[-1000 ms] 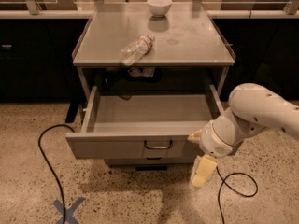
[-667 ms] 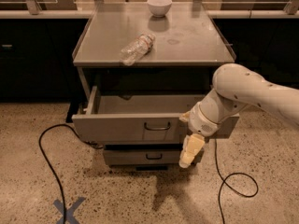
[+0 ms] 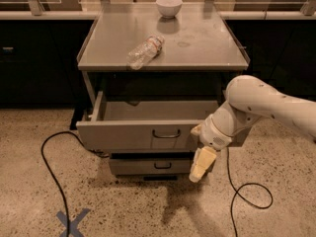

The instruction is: Close top drawer

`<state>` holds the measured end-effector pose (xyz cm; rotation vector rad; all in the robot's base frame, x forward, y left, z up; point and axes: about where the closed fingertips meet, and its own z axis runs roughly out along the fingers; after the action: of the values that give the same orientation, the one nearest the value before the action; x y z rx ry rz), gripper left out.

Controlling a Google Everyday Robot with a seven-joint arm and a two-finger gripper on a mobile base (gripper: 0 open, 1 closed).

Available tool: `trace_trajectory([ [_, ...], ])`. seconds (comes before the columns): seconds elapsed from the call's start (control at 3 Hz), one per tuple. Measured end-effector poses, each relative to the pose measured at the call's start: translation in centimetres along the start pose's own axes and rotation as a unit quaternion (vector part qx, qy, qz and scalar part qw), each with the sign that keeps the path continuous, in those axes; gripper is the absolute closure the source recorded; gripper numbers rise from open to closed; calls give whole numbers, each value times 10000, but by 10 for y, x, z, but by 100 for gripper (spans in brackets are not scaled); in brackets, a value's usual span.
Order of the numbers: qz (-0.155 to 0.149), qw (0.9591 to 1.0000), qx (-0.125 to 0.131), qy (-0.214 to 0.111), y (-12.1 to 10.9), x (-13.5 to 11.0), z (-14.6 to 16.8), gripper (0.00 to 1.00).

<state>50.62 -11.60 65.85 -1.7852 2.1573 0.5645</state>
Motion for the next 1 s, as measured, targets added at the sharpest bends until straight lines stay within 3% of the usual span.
trace_trajectory([
  [0.33, 313, 9995, -66, -79, -16, 17, 13, 0],
  [0.67, 408, 9989, 160, -143, -47, 17, 4, 0],
  [1.0, 27, 9986, 516, -121, -99, -26, -35, 0],
])
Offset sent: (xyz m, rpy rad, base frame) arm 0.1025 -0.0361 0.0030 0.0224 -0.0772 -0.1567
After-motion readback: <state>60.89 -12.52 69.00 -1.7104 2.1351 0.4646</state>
